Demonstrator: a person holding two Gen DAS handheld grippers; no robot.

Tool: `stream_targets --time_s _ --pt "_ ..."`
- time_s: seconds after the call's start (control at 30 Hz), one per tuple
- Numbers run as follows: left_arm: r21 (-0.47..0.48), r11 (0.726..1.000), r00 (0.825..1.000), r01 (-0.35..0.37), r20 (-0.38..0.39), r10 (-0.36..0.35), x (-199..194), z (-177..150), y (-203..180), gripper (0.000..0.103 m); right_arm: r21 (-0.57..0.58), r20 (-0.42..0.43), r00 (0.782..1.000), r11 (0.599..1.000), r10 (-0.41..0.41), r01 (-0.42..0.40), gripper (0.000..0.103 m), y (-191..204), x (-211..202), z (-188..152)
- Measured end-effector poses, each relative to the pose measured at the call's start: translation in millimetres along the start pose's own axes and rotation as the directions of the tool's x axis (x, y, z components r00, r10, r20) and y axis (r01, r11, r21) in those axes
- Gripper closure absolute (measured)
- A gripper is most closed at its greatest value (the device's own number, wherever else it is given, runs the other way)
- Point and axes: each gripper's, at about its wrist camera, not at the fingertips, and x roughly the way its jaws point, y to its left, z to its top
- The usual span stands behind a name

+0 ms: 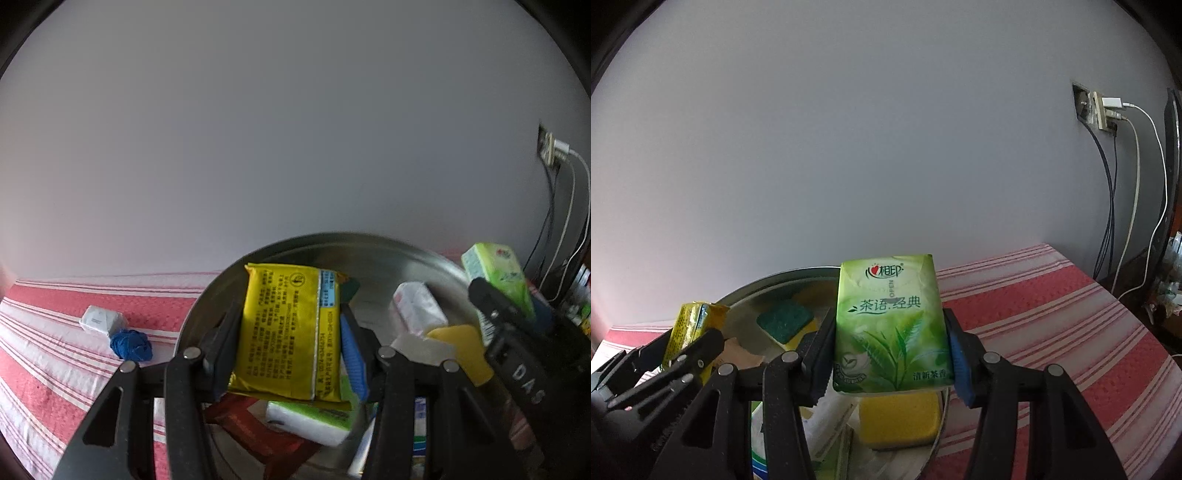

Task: Organize objects
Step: 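Carry yellow packet and tea-print tissue pack over the tin and release both inside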

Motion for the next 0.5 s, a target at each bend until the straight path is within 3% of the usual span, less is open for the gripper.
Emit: stream_targets --time_s 0.5 --pt "-0.009 0.998 0.996 -0.063 -0.065 0.062 32.5 -8.2 19.9 0.053 0.002 -0.069 0.996 0.999 0.049 -0.049 0.047 13.6 -2.9 -12.4"
